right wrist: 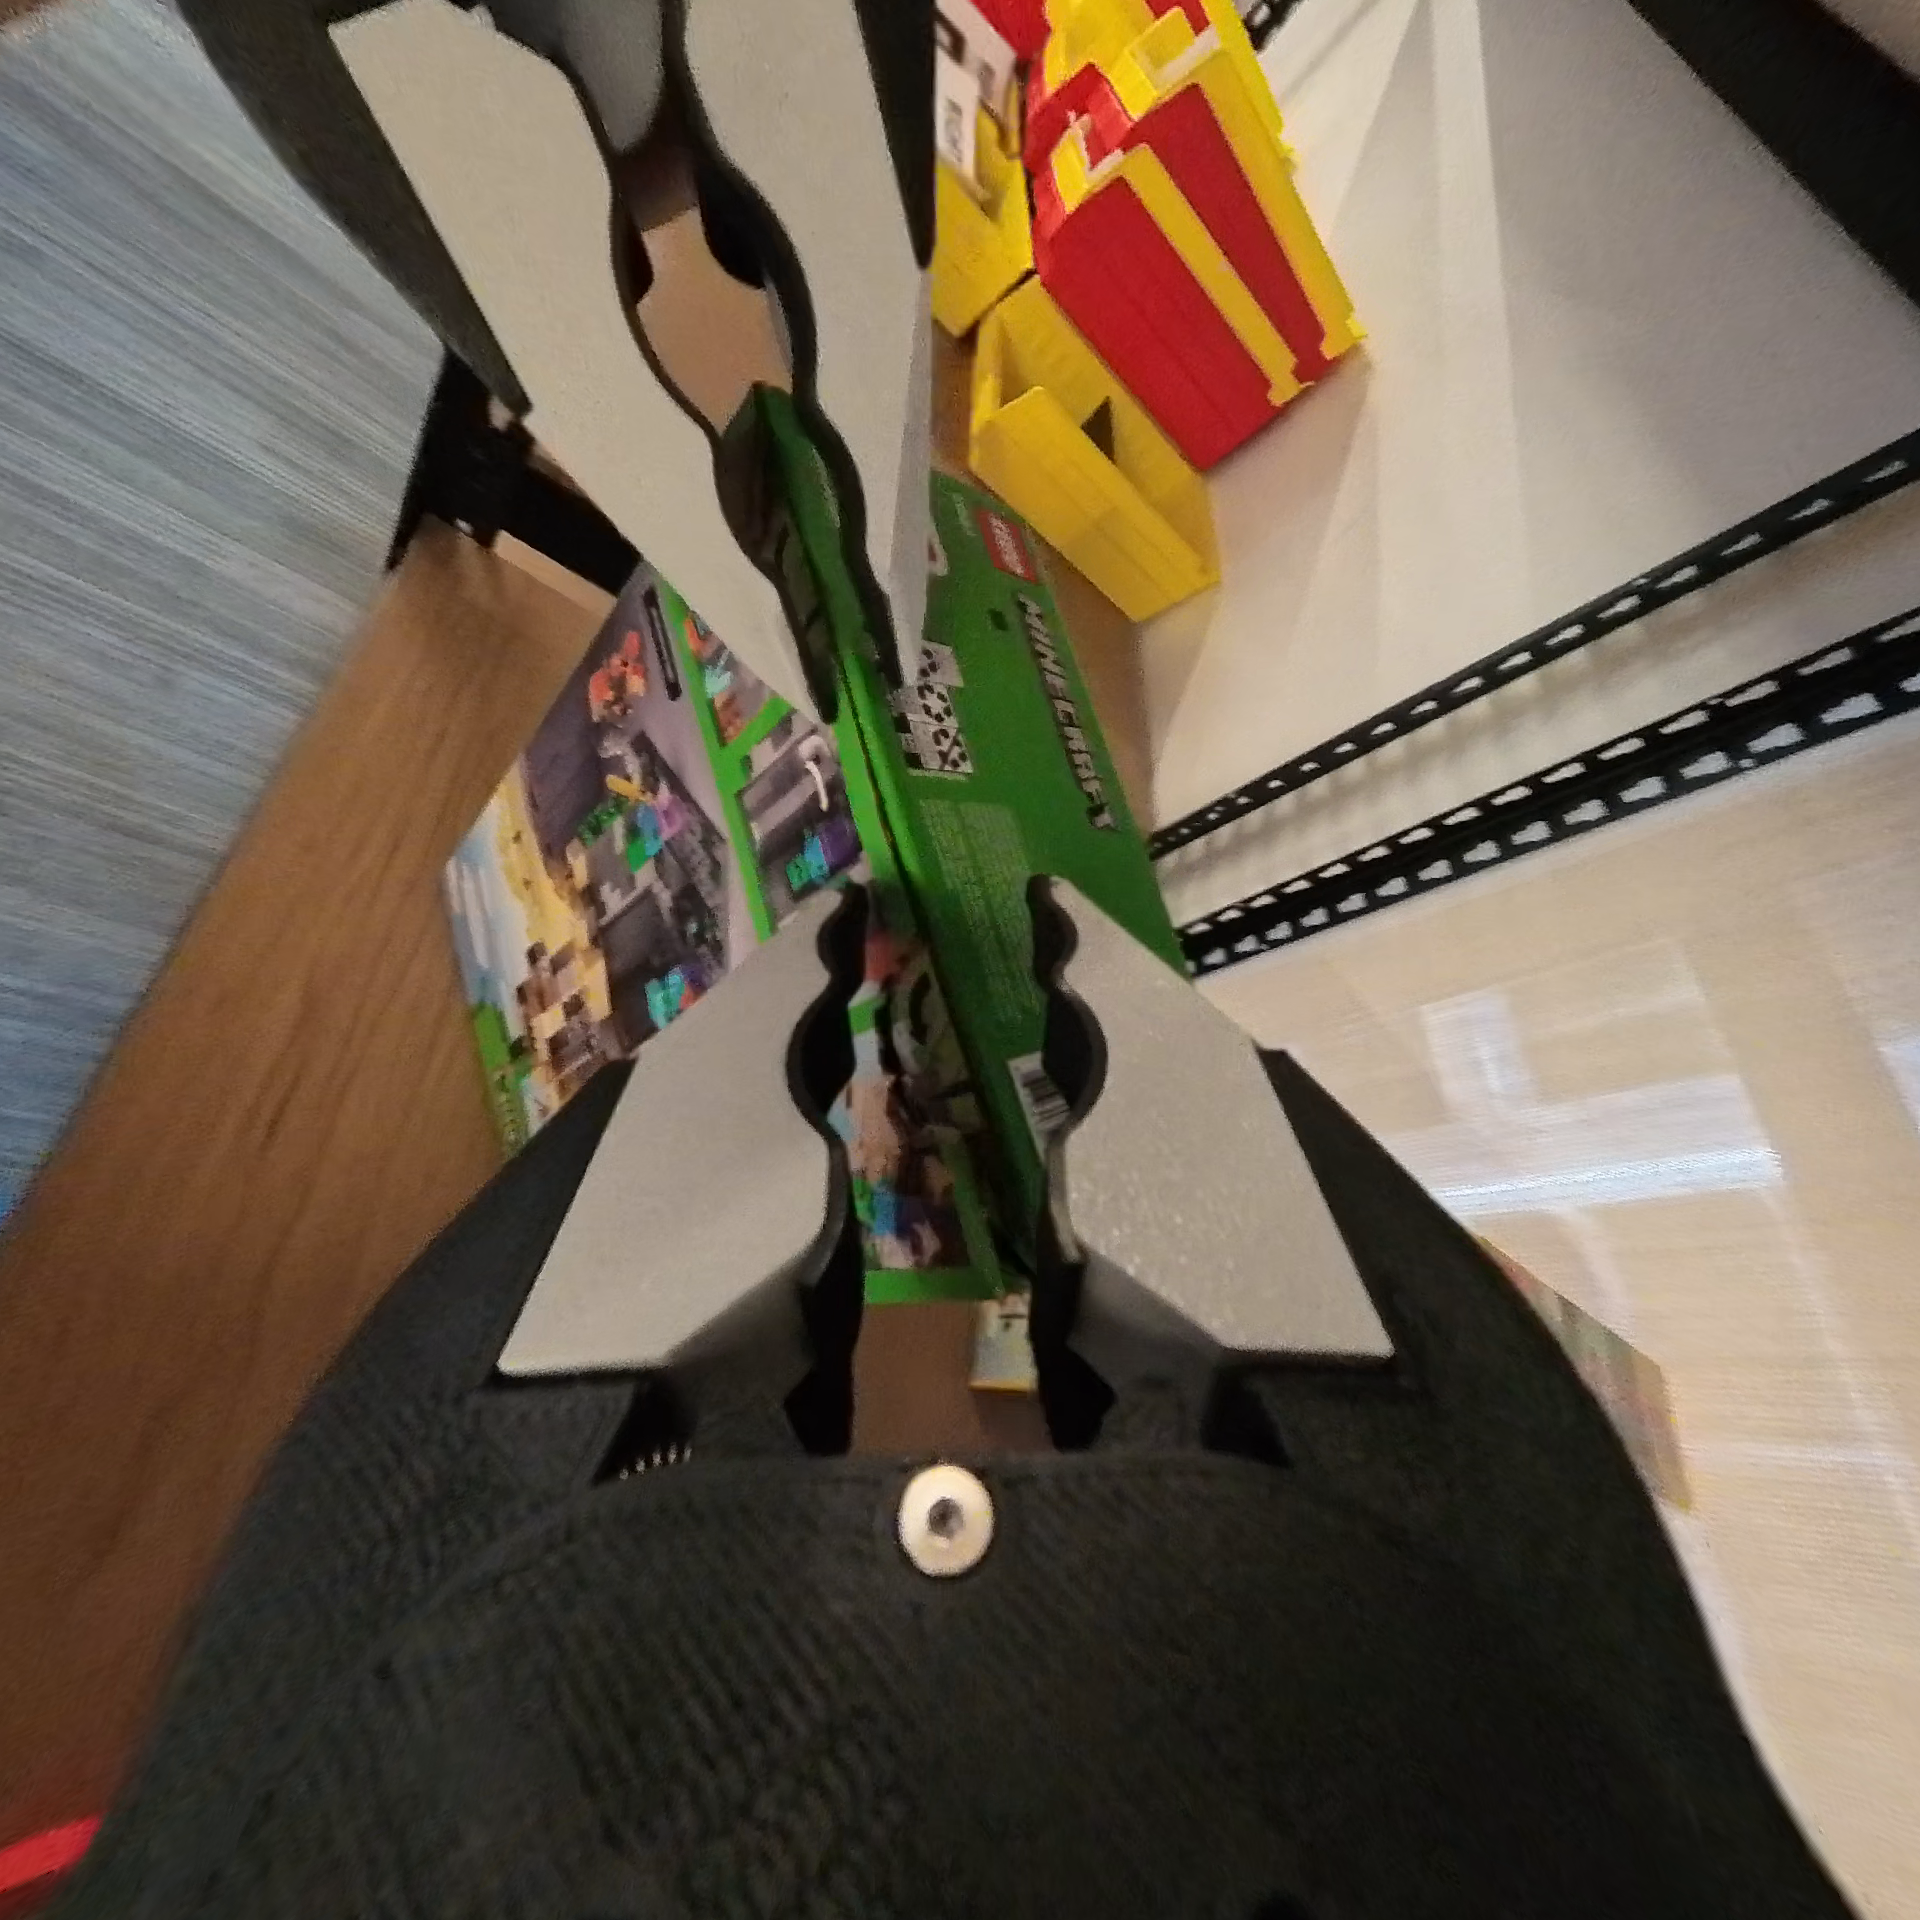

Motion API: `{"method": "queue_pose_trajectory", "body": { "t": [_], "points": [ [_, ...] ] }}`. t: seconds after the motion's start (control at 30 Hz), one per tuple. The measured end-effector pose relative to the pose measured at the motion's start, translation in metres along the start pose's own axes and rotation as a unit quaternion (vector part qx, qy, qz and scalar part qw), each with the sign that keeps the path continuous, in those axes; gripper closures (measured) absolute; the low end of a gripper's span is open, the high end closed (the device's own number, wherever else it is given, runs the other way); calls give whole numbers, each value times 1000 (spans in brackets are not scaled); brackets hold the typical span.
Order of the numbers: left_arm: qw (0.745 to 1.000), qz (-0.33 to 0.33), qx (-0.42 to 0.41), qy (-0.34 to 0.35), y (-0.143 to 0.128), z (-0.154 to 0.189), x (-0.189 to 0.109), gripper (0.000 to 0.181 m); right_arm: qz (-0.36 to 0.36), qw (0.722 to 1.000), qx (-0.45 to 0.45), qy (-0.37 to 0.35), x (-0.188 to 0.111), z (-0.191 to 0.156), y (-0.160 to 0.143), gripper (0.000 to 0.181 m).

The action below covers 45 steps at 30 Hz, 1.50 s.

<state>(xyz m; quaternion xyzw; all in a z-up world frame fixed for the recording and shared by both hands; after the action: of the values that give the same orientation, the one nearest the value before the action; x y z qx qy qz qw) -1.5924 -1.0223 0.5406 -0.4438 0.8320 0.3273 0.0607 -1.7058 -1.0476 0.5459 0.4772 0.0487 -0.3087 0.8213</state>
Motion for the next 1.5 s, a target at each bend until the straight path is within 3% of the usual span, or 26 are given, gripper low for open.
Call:
{"method": "queue_pose_trajectory", "body": {
  "t": [0.07,0.17,0.57,1.13,1.27,1.4,1.5],
  "points": [
    [1000,-2,-6,-6,0,-1,0,170,-5,999,21,43,3,-3,-2,160],
    [1000,-2,-8,-9,-1,-1,0,170,-12,999,21,47,6,0,-2,165],
    [999,29,29,-16,-11,-4,-3,171,-14,998,60,28,12,-4,2,166],
    [999,31,16,-21,-21,-10,-9,176,-56,993,104,17,21,-2,8,167],
    [996,92,6,-7,-4,-10,-14,173,-74,992,105,5,21,-4,10,167],
    [998,48,4,-28,-11,-10,-6,155,-89,990,110,-6,21,-5,12,167],
    [999,20,27,-22,-19,-9,0,166,-92,989,113,-14,22,-5,12,167]
  ]
}}
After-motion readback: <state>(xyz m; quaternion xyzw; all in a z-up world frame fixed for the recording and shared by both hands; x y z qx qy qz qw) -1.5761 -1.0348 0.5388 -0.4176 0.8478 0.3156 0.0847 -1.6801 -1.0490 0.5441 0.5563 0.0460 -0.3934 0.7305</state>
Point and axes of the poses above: each gripper's, where its closed fingertips meet, x out along the fingers, y out of its top, z = x × y across the jaws, the point moved 6 cm from there along -x, back along the fingers, and after that the axes turned 10 degrees about x, right-handed, at the moved point
